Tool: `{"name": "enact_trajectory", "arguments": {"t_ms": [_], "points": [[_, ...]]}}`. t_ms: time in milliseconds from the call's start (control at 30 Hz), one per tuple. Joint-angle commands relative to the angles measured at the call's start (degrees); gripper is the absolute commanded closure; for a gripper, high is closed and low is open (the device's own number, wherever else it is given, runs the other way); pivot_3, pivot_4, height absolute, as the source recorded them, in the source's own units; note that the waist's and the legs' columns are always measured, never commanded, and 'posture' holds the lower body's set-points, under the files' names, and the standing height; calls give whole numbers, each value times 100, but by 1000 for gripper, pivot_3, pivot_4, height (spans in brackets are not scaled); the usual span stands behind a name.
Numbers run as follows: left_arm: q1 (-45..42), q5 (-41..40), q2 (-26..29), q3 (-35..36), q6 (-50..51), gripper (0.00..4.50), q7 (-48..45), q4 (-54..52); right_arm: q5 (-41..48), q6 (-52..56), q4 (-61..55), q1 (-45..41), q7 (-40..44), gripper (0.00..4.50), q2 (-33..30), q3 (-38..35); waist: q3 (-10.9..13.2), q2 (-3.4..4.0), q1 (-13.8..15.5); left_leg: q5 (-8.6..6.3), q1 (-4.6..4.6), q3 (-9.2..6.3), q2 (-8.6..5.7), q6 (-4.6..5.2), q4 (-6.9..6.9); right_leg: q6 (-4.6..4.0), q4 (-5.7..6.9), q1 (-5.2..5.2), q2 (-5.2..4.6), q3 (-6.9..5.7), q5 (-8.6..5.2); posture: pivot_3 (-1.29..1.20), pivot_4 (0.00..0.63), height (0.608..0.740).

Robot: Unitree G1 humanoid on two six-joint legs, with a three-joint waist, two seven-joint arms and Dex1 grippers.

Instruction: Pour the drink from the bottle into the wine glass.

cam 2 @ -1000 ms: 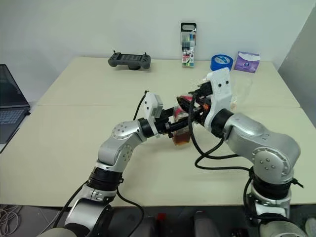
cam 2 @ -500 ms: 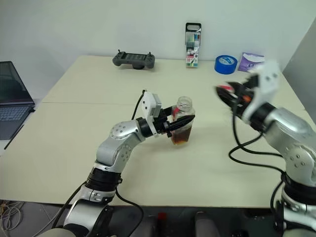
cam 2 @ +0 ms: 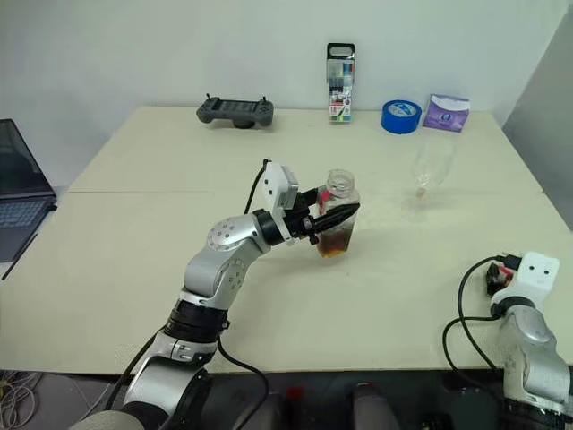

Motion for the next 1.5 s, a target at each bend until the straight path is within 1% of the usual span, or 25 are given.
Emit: {"name": "enact_trajectory", "arguments": {"t_ms": [33, 67, 100, 233, 300, 367, 400, 467, 533, 567, 600, 667, 767, 800, 867, 933, 967, 1000, 1100, 1233, 1367, 1500], "points": [[-166, -27, 0, 48, -199, 2453, -43, -95, 16, -207, 36, -109, 160, 420, -26, -83, -1, 1, 5, 0, 0, -3, 1, 0, -1, -3, 1, 0, 4, -4, 2, 0, 150, 740], [-165, -24, 8, 53, -201, 2453, -37, -91, -5, -172, 40, -99, 192, 89, -41, -67, -1, 2, 8, 0, -1, -5, 3, 0, -2, -3, 1, 0, 6, -8, 2, 0, 150, 740], [-160, -25, 14, 61, -201, 2453, -25, -91, -15, -130, 22, -76, 235, 0, -56, -47, -1, 2, 10, 0, -1, -8, 5, 0, -3, -4, 4, 0, 6, -11, 2, 0, 150, 740], [-131, -27, 13, 64, -206, 2453, 10, -97, -3, 72, -224, -18, 309, 0, -86, -37, -2, 4, 10, 0, -4, -5, 7, 0, -5, -4, 2, -1, -1, -10, 2, 0, 150, 740], [-143, -8, -2, 113, -240, 2453, 91, -53, -16, 236, -664, -63, 362, 0, -213, 3, -2, 6, 9, 0, -5, -6, 2, 0, -3, -4, 1, -1, -7, -6, 2, 0, 150, 740], [-191, 54, 23, 187, -317, 2453, 194, 32, 219, 624, -1291, -122, 643, 0, -410, 117, -2, 11, 5, 0, -3, -8, -1, 0, 0, -3, 2, -1, -10, 3, 2, 0, 150, 740], [-274, 123, 69, 288, -394, 2453, 324, 182, 561, 1035, -1858, -89, 1165, 0, -775, 392, -1, 13, 1, 0, -2, -8, -1, 0, 1, -3, 1, -1, -10, 4, 2, 0, 150, 740], [-510, 298, 247, 535, -666, 2453, 566, 677, 1783, 2056, -3100, -98, 2318, 0, -1678, 843, 10, 31, -15, 0, -2, -10, 0, 1, 7, -2, 1, -1, -6, 4, 2, 0, 150, 740], [-729, 358, 383, 743, -875, 2453, 745, 1177, 2617, 2497, -3733, -308, 2902, 0, -2211, 1004, 15, 21, -19, -1, 1, -16, -2, 2, 6, 9, 0, 2, 10, -2, -4, 0, 150, 740], [-871, 402, 465, 857, -1014, 2453, 854, 1508, 2940, 2586, -3846, -660, 2981, 0, -2262, 1115, 19, 7, -17, -1, 1, -21, 0, 2, 6, 12, -7, 8, 30, -18, -6, 0, 150, 740], [-997, 466, 533, 943, -1158, 2453, 974, 1808, 3153, 2648, -3865, -1020, 2957, 0, -2217, 1240, 22, -2, -16, -1, 0, -33, 6, 2, 4, 11, -8, 9, 40, -33, -5, 0, 150, 740], [-1200, 625, 618, 1078, -1447, 2469, 1264, 2340, 3192, 2667, -3757, -1693, 2742, 0, -1958, 1577, 24, -7, -6, -1, -3, -47, 12, 2, 3, 7, -4, 8, 50, -42, -3, 0, 150, 740], [-1437, 905, 742, 1353, -1970, 2493, 2044, 3159, 2528, 2560, -3094, -2809, 2025, 0, -1003, 2488, 29, -14, -6, 0, -4, -56, 12, 1, 5, -17, -1, 3, 44, -42, 12, 0, 150, 740], [-1488, 931, 766, 1444, -2112, 2496, 2223, 3377, 2279, 2525, -2873, -3024, 1837, 0, -753, 2710, 29, -15, 0, 0, -8, -58, 10, 0, 5, -18, 1, -4, 36, -40, 12, 0, 150, 740], [-1567, 919, 803, 1606, -2309, 2497, 2481, 3737, 1951, 2469, -2570, -3248, 1693, 0, -450, 2985, 30, -17, 23, 0, -15, -71, 15, 0, 6, -18, 14, -11, 6, -42, 12, 0, 150, 740], [-1594, 909, 863, 1733, -2498, 2497, 2658, 4000, 1751, 2358, -2386, -3394, 1741, 0, -236, 3221, 27, -21, 48, 2, -47, -70, 3, -3, 9, -11, 17, -37, -19, -44, 8, 0, 150, 740], [-1594, 896, 893, 1800, -2578, 2497, 2750, 4088, 1663, 2304, -2294, -3462, 1767, 0, -137, 3301, 25, -24, 51, 11, -85, -67, -5, -20, 19, -8, 28, -76, -52, -48, 7, 0, 150, 740], [-1594, 873, 911, 1856, -2640, 2497, 2794, 4159, 1610, 2261, -2221, -3506, 1796, 0, -54, 3336, 25, -24, 51, 21, -117, -59, -16, -37, 26, -5, 41, -112, -65, -46, 5, 0, 150, 740], [-1574, 954, 967, 1928, -2898, 2497, 2972, 4362, 1425, 2150, -2034, -3587, 1902, 0, 103, 3444, 25, -24, 56, 22, -137, -58, -32, -39, 27, -4, 39, -122, -83, -48, 5, 0, 150, 740], [-1516, 936, 936, 2000, -3002, 2497, 3100, 4452, 1330, 2111, -1975, -3622, 2051, 0, 264, 3515, 25, -24, 54, 21, -136, -57, -42, -37, 31, -4, 35, -122, -90, -47, 5, 0, 150, 740], [-1408, 1021, 938, 1979, -2935, 2497, 3348, 4532, 1240, 2144, -1991, -3592, 2111, 0, 339, 3507, 26, -24, 36, 11, -121, -64, -39, -19, 39, -4, 70, -121, -85, -50, 5, 0, 150, 740], [-1309, 1101, 951, 1913, -2913, 2497, 3371, 4528, 1202, 2151, -1971, -3594, 2139, 0, 378, 3454, 25, -24, 8, 12, -97, -71, -29, -15, 42, -6, 87, -103, -70, -53, 7, 0, 150, 740]]}}
